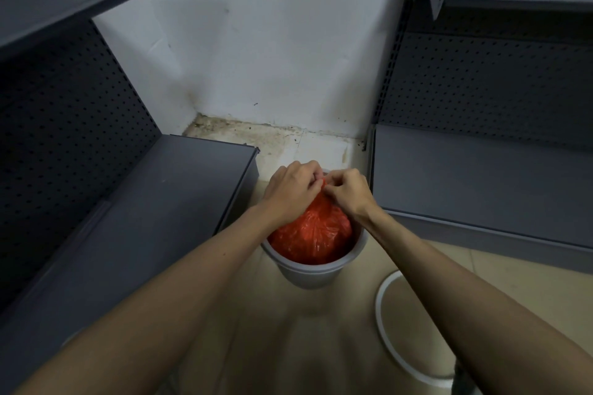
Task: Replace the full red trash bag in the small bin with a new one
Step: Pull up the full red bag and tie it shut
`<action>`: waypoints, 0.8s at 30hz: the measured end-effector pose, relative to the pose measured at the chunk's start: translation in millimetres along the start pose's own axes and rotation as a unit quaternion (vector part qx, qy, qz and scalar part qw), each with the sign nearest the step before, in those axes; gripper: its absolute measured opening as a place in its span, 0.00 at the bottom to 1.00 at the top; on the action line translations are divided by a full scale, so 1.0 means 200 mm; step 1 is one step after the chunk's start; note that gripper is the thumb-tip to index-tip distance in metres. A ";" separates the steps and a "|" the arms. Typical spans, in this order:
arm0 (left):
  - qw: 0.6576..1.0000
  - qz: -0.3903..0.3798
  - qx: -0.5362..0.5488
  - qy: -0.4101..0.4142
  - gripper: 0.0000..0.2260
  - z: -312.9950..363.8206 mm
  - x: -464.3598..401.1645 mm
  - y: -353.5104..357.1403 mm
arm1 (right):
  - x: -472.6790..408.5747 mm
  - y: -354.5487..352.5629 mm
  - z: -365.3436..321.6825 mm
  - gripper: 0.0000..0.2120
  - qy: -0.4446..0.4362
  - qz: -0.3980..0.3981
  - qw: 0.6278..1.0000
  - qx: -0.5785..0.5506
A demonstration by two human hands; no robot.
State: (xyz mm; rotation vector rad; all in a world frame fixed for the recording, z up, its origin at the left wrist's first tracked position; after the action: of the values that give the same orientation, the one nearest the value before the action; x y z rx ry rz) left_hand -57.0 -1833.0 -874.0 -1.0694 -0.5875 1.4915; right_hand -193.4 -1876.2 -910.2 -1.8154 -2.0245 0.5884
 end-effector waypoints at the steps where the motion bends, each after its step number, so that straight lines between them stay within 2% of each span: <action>1: 1.000 -0.001 0.002 0.007 0.05 0.01 0.00 0.00 | 0.00 0.01 0.00 0.08 -0.016 -0.009 0.999 0.027; 4: 1.000 0.002 0.009 0.024 0.04 0.02 -0.01 0.00 | 0.00 0.04 -0.01 0.15 -0.038 -0.042 0.995 0.078; 6: 0.999 0.010 0.012 0.028 0.03 0.02 -0.02 -0.01 | 0.02 0.05 -0.02 0.18 -0.036 -0.072 0.994 0.073; 12: 0.999 0.013 0.031 -0.011 0.04 -0.01 -0.04 -0.01 | 0.05 0.07 -0.03 0.10 0.001 -0.102 0.992 -0.069; 15: 0.999 0.002 0.036 -0.021 0.03 -0.02 -0.04 0.00 | 0.08 0.05 -0.04 0.17 -0.002 -0.108 0.988 -0.109; 19: 0.999 -0.010 0.036 -0.037 0.04 -0.04 -0.03 0.01 | 0.10 0.05 -0.03 0.21 0.010 -0.138 0.983 -0.122; 22: 0.995 -0.023 0.062 -0.068 0.06 -0.06 -0.03 0.04 | 0.11 0.04 -0.02 0.20 0.020 -0.155 0.977 -0.145; 24: 0.984 -0.037 0.128 -0.117 0.09 -0.08 -0.01 0.07 | 0.10 0.03 -0.01 0.18 0.024 -0.154 0.975 -0.159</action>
State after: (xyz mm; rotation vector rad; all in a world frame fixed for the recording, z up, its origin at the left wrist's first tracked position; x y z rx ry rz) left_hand -50.7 -1841.9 -893.1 -0.6721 -0.5734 1.5901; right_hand -190.3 -1856.0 -911.3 -1.6033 -2.4106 0.1336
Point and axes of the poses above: each hand's wrist, its own x-axis away from the middle knuckle, its own y-axis out of the palm, z = x × y, the point moved 3 cm from there along -x, towards the middle knuckle, and after that the axes turned 7 degrees about z, right-handed, at the moved point
